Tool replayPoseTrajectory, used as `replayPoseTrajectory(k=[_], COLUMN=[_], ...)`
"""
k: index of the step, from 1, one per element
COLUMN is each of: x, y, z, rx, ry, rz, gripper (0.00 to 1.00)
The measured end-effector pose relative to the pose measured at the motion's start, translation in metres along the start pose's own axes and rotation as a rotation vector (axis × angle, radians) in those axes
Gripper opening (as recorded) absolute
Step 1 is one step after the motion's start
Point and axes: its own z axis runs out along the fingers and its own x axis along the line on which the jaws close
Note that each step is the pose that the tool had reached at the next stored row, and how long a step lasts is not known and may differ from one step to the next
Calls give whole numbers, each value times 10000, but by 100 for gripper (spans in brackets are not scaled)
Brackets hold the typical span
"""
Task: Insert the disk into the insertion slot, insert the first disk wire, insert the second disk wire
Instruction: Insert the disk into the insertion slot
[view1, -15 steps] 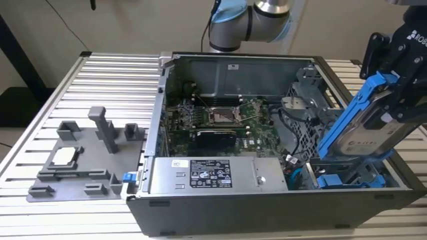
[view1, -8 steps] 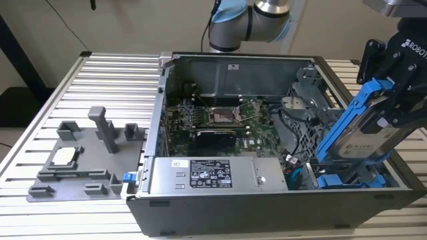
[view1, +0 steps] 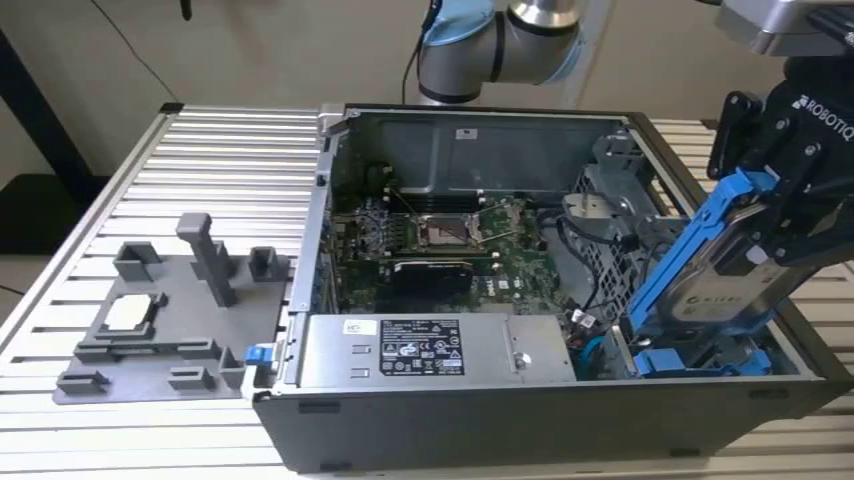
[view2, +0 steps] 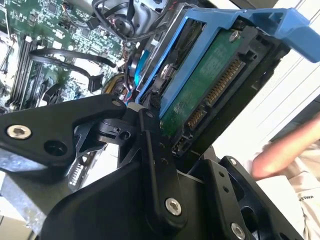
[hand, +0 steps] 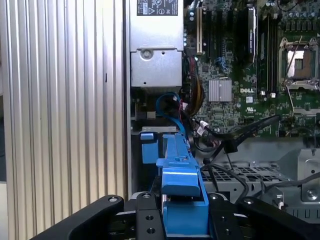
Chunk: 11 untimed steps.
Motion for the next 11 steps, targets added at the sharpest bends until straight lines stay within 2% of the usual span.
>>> replayPoseTrajectory(k=[11], x=[4], y=[-8], z=[101], rx=[3], ry=[0], rz=[-3], gripper=[33])
